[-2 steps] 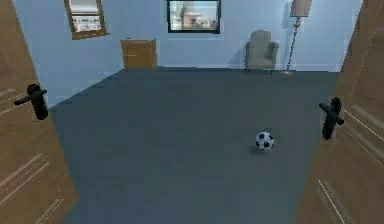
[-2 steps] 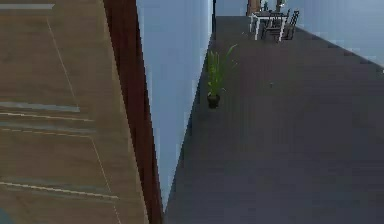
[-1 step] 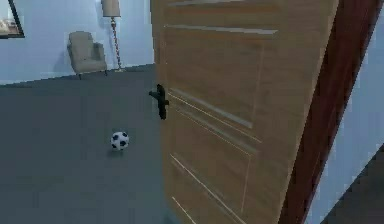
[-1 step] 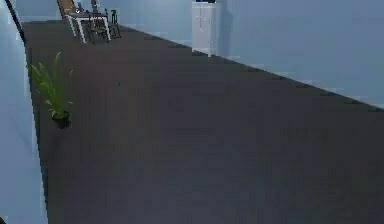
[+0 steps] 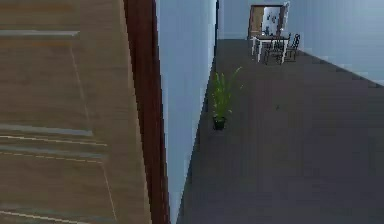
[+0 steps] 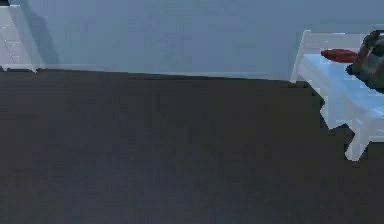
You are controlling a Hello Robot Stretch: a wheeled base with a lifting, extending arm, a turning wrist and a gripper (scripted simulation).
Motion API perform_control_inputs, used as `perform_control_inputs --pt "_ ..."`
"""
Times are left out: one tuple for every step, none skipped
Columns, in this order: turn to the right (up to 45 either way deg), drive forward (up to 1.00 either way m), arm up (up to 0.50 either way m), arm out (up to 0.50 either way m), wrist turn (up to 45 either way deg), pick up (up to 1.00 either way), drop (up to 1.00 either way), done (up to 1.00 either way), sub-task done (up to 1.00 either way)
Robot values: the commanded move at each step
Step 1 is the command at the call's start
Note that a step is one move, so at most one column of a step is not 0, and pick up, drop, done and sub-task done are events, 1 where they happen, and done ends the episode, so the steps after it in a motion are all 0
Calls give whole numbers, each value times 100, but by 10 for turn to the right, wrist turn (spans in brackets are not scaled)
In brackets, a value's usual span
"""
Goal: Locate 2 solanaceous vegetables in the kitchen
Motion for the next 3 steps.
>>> perform_control_inputs --pt "390 0 0 0 0 0 0 0 0" --pt "0 55 0 0 0 0 0 0 0" --pt "-30 0 0 0 0 0 0 0 0"
